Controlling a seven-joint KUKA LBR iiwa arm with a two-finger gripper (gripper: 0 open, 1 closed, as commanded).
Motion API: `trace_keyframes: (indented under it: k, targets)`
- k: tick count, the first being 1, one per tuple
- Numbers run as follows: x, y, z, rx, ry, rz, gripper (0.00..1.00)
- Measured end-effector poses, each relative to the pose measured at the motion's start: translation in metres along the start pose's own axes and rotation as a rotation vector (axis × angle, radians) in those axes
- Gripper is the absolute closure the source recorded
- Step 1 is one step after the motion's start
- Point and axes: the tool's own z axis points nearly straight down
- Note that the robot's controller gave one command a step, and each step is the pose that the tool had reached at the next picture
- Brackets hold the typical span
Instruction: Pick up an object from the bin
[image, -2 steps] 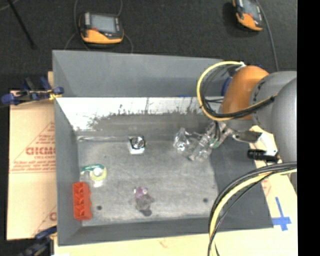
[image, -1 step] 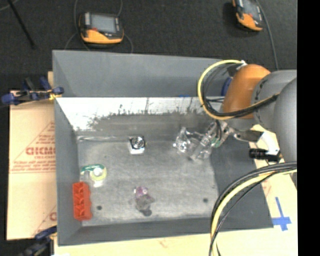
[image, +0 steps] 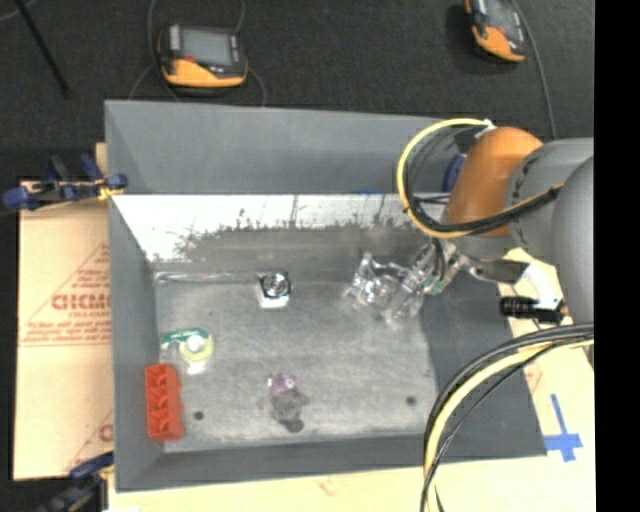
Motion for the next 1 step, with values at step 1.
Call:
trace_keyframes:
  k: [1]
  targets:
    - [0.0009,-0.0009,-0.0077,-0.001,-0.002,-0.003,1.00]
